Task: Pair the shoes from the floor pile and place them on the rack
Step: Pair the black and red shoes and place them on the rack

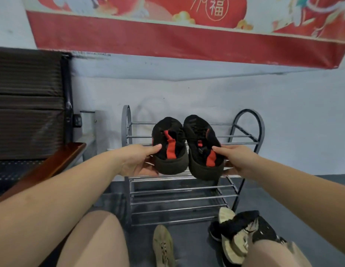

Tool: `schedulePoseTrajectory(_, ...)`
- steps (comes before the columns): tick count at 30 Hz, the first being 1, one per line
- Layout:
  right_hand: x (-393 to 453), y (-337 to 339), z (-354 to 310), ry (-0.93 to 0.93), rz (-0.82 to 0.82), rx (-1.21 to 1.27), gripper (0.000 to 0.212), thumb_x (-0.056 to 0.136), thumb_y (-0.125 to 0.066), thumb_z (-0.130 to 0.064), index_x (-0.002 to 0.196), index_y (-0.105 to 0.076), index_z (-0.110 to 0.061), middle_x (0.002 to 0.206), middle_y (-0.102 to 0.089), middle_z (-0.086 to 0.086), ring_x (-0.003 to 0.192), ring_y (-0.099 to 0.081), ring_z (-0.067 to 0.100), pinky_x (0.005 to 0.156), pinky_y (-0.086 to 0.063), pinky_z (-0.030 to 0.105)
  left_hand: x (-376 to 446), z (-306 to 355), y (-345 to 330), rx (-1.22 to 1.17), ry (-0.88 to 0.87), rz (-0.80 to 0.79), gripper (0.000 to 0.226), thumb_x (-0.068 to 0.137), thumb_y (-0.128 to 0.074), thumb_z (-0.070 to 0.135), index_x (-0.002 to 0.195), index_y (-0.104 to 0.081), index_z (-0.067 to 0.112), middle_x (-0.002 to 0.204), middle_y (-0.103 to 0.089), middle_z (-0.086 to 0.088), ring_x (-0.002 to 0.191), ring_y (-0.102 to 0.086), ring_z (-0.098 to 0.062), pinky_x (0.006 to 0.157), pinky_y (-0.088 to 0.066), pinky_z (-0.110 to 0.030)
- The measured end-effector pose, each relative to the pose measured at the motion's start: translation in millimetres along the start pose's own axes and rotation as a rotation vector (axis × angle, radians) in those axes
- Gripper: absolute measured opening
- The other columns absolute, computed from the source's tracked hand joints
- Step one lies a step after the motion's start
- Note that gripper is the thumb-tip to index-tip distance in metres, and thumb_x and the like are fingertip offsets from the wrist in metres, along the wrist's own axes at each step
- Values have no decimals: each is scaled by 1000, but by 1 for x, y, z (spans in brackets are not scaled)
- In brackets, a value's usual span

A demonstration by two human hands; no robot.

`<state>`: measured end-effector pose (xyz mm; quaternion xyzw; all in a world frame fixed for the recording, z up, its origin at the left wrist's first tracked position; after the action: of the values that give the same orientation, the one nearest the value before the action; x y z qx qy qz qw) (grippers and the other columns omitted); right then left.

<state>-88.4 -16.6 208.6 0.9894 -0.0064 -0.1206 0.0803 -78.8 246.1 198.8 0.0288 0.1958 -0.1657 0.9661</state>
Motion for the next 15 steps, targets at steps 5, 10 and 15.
schedulePoseTrajectory(5,56,-32,-10,13,20,59,15,92,-61,-19,101,-65,-8,90,-67,8,81,-63,23,51,-56,34,31,11,27,64,-54,178,30,98,-44,34,103,-62,11,97,-67,-8,84,-66,-21,67,-60,-27)
schedulePoseTrajectory(10,110,-58,-21,-7,12,78,9,94,-57,-15,91,-62,-8,82,-64,7,73,-59,19,56,-50,39,70,18,55,37,-62,377,31,100,-39,35,103,-60,13,96,-67,-8,87,-65,-24,86,-55,-41)
schedulePoseTrajectory(15,157,-73,-30,14,64,47,12,92,-59,-12,87,-62,-2,80,-62,11,66,-59,22,48,-53,31,99,29,72,145,-43,480,34,101,-34,36,103,-56,11,93,-63,-12,80,-62,-26,70,-55,-36)
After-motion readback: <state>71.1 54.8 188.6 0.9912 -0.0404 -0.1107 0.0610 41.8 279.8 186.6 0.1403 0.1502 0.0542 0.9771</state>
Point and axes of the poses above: each hand's wrist, its own x-axis towards the middle knuckle, its own y-axis out of the back of the hand, z = x × y, the point moved 1 cm from there along x, towards the middle knuckle
